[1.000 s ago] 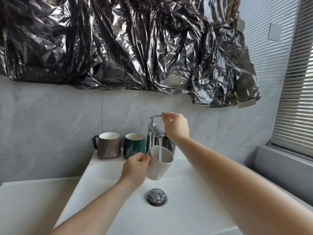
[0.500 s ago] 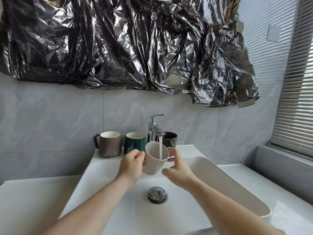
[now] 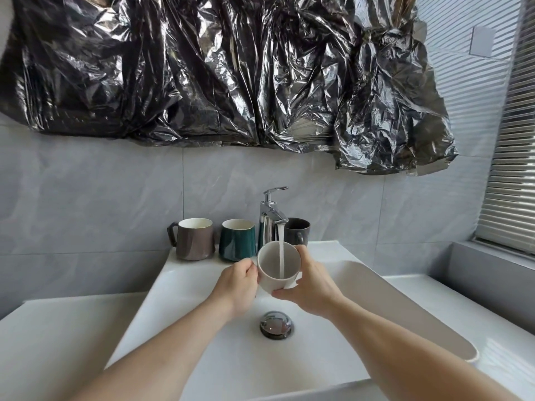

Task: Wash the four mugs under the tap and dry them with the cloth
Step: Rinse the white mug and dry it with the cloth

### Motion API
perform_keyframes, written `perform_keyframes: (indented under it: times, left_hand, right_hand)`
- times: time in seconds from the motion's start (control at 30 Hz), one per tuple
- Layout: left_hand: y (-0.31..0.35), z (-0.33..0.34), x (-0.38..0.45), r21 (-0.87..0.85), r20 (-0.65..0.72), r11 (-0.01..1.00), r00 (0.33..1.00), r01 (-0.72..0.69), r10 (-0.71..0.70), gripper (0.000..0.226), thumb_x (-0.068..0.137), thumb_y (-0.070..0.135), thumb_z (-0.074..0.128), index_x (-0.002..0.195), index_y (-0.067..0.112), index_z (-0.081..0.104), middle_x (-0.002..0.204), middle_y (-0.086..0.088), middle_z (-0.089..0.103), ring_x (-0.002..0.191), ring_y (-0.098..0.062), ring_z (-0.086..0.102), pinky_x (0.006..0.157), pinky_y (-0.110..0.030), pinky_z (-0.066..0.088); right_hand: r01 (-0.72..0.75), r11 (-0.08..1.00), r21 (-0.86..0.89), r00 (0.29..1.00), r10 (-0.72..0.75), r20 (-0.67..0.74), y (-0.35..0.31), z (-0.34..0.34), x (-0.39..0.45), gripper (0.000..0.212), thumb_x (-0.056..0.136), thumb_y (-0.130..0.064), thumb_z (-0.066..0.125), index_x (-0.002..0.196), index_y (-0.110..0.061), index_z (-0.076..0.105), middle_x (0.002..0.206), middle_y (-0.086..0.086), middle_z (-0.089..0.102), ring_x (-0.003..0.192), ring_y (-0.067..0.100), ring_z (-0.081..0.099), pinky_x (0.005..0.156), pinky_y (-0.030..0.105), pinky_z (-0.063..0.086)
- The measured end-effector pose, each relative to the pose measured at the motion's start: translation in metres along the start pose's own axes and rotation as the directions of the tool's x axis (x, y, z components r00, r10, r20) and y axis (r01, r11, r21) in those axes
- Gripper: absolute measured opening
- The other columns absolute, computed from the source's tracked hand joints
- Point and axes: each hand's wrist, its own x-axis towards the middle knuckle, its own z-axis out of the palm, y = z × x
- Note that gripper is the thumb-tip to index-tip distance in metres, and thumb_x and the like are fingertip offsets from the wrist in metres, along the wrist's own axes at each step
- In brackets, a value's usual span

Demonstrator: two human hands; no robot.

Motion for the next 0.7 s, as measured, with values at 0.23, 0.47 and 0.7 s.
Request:
perform_keyframes:
  times: [0.23,0.47,0.7]
  left_hand:
    - [0.007,-0.005,-0.007,-0.038,0.008,0.999,1.0,-0.003,0.004,0.045,0.083,0.053,0.045,0.078,0.01,0.056,0.083,-0.009,0.067,0.075,-0.027,0.056,0.083,-0.049,0.054]
    - [0.0,-0.002,-0.002,0.129,-0.08,0.991,0.996,-0.02,0.03,0.034,0.093,0.04,0.055,0.07,0.014,0.052,0.079,-0.007,0.07,0.079,-0.034,0.059,0.07,-0.041,0.047]
    - [-0.001,-0.003,-0.001,0.26,-0.174,0.965,0.982,-0.031,0.078,0.041,0.102,0.031,0.046,0.065,0.012,0.045,0.073,-0.011,0.065,0.08,-0.037,0.056,0.065,-0.041,0.038]
  right_hand:
    - [0.036,0.998,-0.054,0.999,-0.038,-0.03,-0.003,0.0,0.001,0.08,0.059,-0.033,0.092,0.121,-0.035,0.042,0.107,-0.015,0.066,0.093,0.011,0.063,0.077,0.035,0.058]
    - [0.036,0.999,-0.038,0.999,-0.035,0.006,-0.007,0.001,-0.002,0.079,0.057,-0.036,0.094,0.115,-0.031,0.039,0.104,-0.016,0.064,0.09,0.006,0.06,0.073,0.026,0.052]
    - [0.054,0.998,0.019,0.997,-0.055,0.054,-0.013,0.002,-0.005,0.077,0.061,-0.035,0.091,0.116,-0.029,0.038,0.106,-0.013,0.067,0.089,0.005,0.061,0.084,0.031,0.055]
